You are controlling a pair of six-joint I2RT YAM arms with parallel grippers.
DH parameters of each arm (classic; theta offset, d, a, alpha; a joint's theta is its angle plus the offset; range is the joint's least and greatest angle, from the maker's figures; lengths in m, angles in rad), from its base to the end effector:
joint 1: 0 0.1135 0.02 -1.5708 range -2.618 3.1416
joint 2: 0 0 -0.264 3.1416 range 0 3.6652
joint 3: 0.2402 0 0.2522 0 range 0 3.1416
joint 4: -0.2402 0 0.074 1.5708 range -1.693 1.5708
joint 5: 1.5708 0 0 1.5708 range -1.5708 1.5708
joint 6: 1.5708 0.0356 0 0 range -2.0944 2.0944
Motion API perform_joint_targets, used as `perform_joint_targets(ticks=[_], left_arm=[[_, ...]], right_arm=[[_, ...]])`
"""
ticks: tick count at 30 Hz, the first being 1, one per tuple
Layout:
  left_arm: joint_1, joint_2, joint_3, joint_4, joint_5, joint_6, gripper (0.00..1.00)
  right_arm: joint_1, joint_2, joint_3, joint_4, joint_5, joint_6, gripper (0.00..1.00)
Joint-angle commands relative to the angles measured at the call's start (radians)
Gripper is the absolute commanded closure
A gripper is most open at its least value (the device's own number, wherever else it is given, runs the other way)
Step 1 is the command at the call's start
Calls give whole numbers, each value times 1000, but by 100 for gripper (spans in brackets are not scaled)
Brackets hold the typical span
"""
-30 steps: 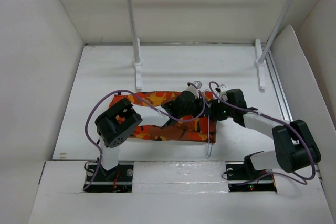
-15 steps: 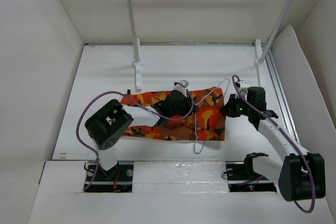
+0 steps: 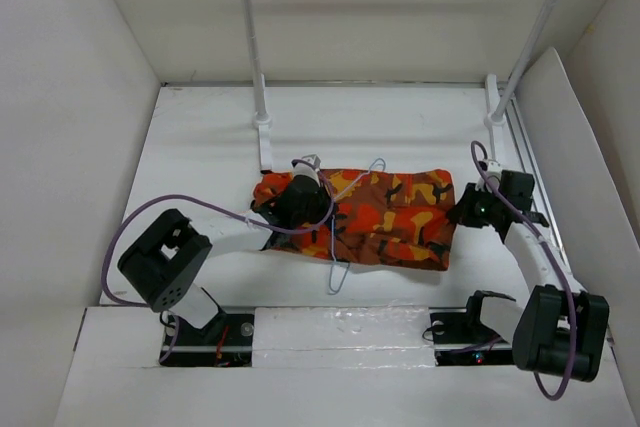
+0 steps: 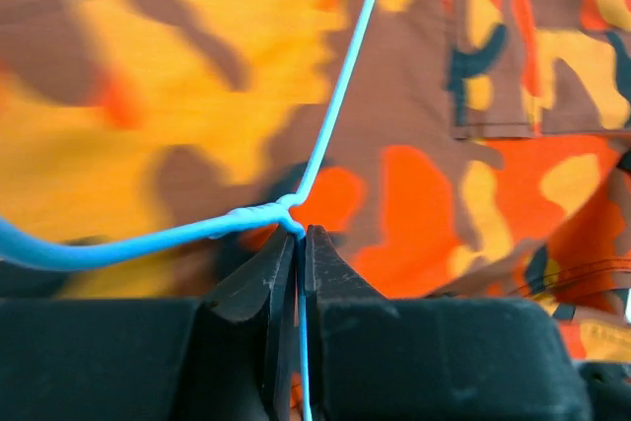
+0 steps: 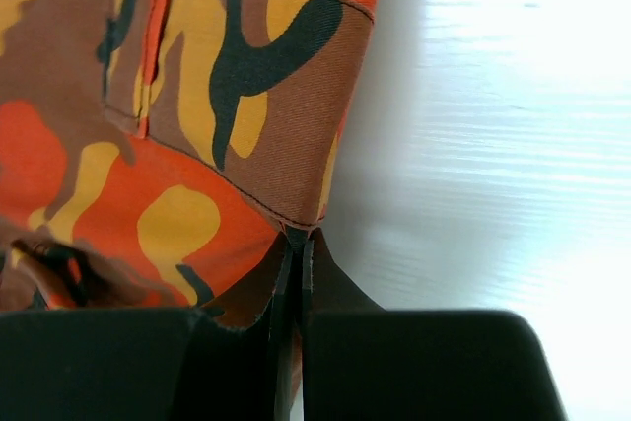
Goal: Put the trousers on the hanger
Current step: Place the trousers on the hanger, then place the hanger at the clothesline.
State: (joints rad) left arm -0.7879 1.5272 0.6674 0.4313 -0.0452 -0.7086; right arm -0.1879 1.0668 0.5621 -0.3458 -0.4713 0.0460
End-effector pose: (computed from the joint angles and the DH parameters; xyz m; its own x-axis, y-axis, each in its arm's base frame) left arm 0.2222 -0.2211 0.1853 -0.6645 -0.2539 -0.7028 0.3250 0.7488 -0.5777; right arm 0.2051 -0.0225 0.1993 -0.7435 0.1831 -0.6432 -0.0937 0.9238 0.3712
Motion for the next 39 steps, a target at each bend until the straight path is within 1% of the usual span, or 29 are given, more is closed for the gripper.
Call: perform_joint_targets(ticks=[1,4,7,11,14,17,24,27,28,30,31,32,33,34,35,36,37,38,39], left_arm=[[10,-55,3,-91,-87,44,100],[10,-91,37,-140,-126,47,100],[10,-122,50,-144,-151,70,100],[10,-93,78,-134,-139,57,100],[-14,-70,106,-92,-144,26,100],[-34,-58,139,-86,-136,8,100],[-34,-90,192,-88,-140,-17,100],[-34,-108,213,-97,-131,-25,100],[-34,-128,227,-97,-128,-25,100],[-34,-145,242,-97,-105,-20,100],[-34,-157,273,-109,-94,-19,100],[-34,-168,322,-135,-79,-9,100],[-34,-168,322,-135,-79,-2,100],[-34,-173,389,-179,-65,7,100],[-34,-171,432,-209,-61,32,100],[-34,-168,475,-235,-55,46,100],[-34,-162,565,-287,-45,61,100],[-34,-159,611,-316,-41,75,100],[-34,-151,653,-336,-38,99,100]], right_arm=[[-53,22,53,53,25,-78,100],[-65,30,47,73,11,-81,100],[-74,54,47,91,-24,-89,100],[-74,78,29,108,-44,-90,100],[-74,79,19,97,-40,-109,100],[-74,81,18,85,-33,-120,100],[-74,65,22,61,-35,-132,100],[-74,52,39,24,-36,-150,88],[-74,45,47,2,-41,-158,79],[-52,16,68,-25,-47,-176,66],[-51,4,105,-71,-50,-182,53],[-38,-29,152,-111,-59,-186,44],[-22,-30,153,-111,-59,-183,44],[-12,-75,198,-134,-81,-176,37],[2,-99,225,-137,-95,-164,35],[46,-119,255,-140,-110,-137,34],[82,-154,290,-154,-109,-124,32],[125,-163,368,-159,-98,-111,31],[171,-172,404,-160,-83,-77,30]])
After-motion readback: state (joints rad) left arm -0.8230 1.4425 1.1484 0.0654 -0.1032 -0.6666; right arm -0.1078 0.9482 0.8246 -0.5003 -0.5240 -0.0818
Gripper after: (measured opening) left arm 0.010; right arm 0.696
